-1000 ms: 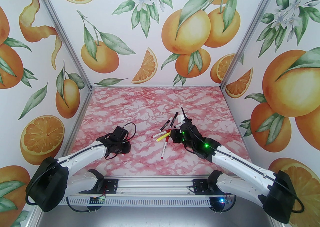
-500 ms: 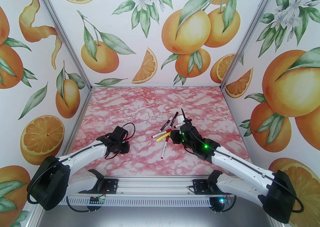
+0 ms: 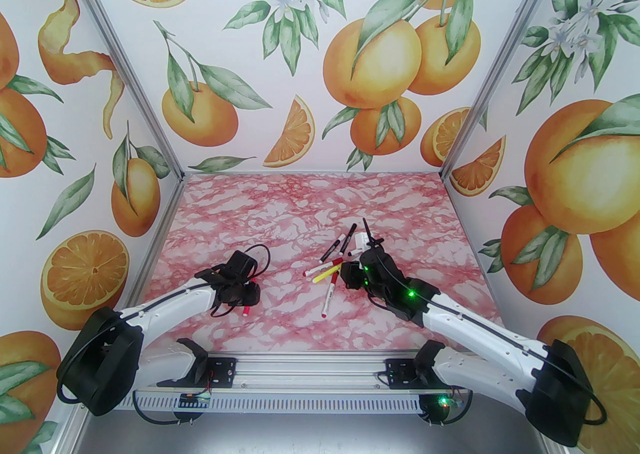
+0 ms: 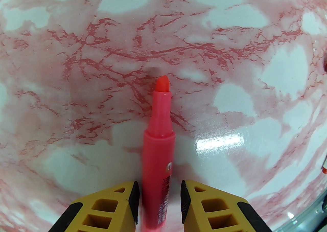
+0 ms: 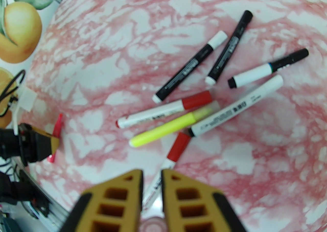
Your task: Open the pen caps
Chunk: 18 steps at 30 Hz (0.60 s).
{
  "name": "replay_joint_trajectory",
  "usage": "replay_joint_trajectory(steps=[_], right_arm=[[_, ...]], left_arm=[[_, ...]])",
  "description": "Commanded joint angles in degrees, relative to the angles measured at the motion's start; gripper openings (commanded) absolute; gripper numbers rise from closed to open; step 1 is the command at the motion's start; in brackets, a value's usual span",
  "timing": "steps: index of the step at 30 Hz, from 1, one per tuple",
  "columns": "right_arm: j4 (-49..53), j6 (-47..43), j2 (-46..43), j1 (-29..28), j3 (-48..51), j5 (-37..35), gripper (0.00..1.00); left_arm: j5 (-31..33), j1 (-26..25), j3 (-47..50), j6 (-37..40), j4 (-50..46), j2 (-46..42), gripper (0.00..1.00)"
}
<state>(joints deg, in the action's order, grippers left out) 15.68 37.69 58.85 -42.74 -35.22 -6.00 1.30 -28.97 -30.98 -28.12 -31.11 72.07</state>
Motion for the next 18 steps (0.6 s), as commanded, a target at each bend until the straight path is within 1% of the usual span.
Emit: replay_joint_trajectory(steps=[1,3,9,13,18], right_arm=[[2.84,0.63,0.3,-0.33,0.42,-0.1,0.09],[5.59,0.69,1.53,-0.34,0.17,-0.15,0.09],[10.85,2.03,5.25,-0.39,0.82,0.53,0.09],[12.26,1.71,7.61,-0.34,1.04,0.47,0.09],[12.86,0.58,10.48,-0.46,0.7,-0.45,0.1]], left_arm=[[1.51,0.32,-2.63,0.78,-2.03,-0.46,0.35],[1.35,0.36,-3.73,1.01,-3.06,-1.59,0.39],[-2.38,0.32,-9.24,2.35,-5.52,-6.48,0.43],[-7.02,0.35,-13.43,6.87,-5.25,-8.94,0.43],[-12.3,0.29,-19.3,14.13,-7.3,-9.12,0.46]])
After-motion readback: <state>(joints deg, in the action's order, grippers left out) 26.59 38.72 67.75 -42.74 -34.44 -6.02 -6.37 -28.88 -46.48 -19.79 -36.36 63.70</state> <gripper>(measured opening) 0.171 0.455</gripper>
